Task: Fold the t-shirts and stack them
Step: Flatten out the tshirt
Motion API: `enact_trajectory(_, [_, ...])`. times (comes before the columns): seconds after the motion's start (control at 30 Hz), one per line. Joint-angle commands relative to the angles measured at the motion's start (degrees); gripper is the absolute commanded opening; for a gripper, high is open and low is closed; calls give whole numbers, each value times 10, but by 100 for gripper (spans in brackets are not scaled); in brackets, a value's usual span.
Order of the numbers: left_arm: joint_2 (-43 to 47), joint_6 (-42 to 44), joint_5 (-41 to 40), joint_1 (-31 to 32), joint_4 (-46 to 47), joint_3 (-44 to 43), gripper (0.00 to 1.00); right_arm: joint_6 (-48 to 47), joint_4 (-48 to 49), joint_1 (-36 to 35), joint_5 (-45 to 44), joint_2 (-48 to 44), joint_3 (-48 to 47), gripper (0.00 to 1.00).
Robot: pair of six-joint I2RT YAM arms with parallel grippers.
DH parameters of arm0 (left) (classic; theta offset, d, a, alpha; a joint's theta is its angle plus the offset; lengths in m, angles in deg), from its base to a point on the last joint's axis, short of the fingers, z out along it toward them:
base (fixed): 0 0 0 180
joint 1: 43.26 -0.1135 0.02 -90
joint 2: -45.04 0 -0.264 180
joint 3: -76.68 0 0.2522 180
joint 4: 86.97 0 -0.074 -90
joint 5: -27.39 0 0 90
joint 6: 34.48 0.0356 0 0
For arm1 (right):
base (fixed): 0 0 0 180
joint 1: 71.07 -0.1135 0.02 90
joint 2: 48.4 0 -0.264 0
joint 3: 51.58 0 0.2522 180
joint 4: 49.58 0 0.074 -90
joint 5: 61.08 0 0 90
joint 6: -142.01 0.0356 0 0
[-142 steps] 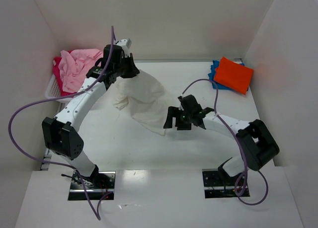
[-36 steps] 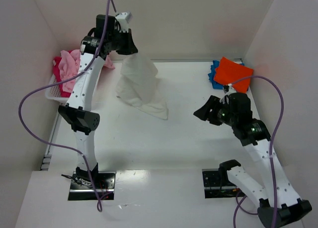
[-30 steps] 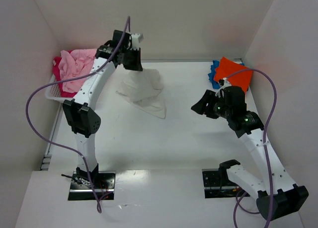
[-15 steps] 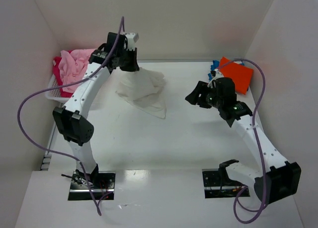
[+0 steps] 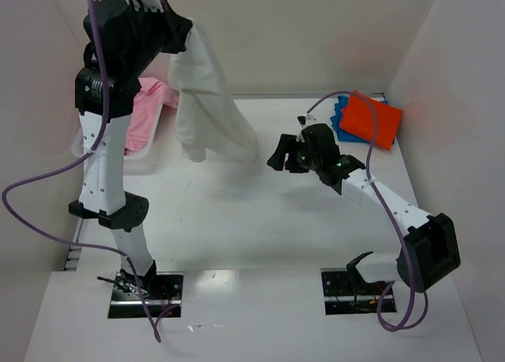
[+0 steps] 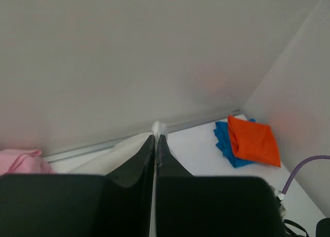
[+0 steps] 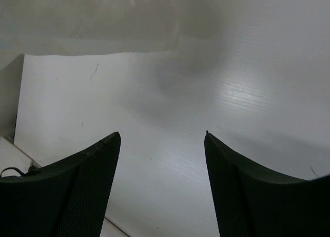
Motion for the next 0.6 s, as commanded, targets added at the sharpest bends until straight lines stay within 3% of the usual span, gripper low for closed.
enact_trajectory(0.0, [15,-6,3,3,6,3,0,3,86,-1,-39,-24,-19,75])
enact_trajectory(0.23, [65,6,76,3,-5,108,0,8,118,-1,-2,11,-49,78])
enact_trajectory(0.43, [84,20,164,19,-18,196,0,13,101,-1,-108,-39,-48,81])
enact_trajectory(0.57, [90,33,223,52,-32,208,0,18,68,4,-171,-79,-43,82])
